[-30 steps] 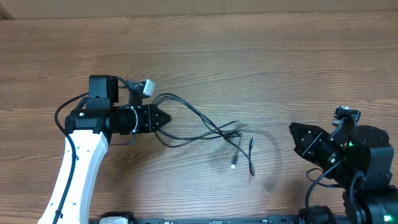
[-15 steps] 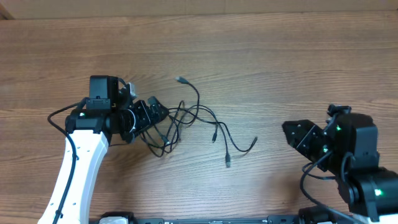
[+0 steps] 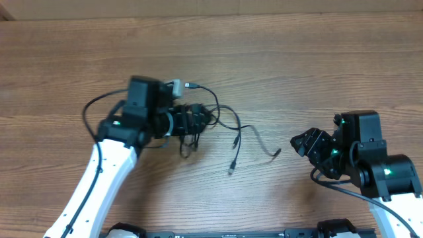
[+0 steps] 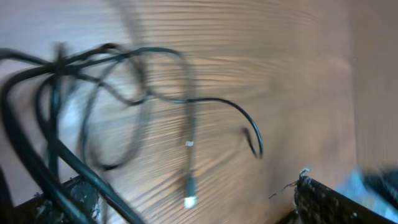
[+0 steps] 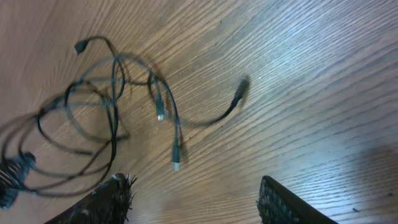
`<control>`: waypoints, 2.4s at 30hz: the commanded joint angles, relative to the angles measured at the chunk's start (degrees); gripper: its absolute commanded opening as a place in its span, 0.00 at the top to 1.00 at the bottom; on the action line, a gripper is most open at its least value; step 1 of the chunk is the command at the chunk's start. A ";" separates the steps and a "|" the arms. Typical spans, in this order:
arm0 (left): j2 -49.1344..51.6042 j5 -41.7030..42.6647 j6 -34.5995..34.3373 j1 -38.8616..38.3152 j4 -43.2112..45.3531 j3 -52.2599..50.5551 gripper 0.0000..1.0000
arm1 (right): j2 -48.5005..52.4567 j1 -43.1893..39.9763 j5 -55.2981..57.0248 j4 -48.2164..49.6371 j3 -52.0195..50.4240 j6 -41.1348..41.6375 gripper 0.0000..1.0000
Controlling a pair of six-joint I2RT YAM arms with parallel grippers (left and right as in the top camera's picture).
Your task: Untangle cables
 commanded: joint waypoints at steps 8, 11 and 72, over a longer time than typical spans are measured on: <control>-0.90 -4.44 -0.04 -4.22 28.96 0.72 0.01 | 0.09 -0.22 -3.87 -2.56 0.61 -0.22 0.37; -0.83 -6.80 0.00 -4.24 21.92 0.70 0.00 | 0.09 -0.22 -3.89 -2.78 0.61 -0.17 0.37; 9.40 -9.49 -9.46 -4.22 17.16 0.55 0.95 | -13.05 -0.24 5.01 -1.92 0.61 -0.81 0.00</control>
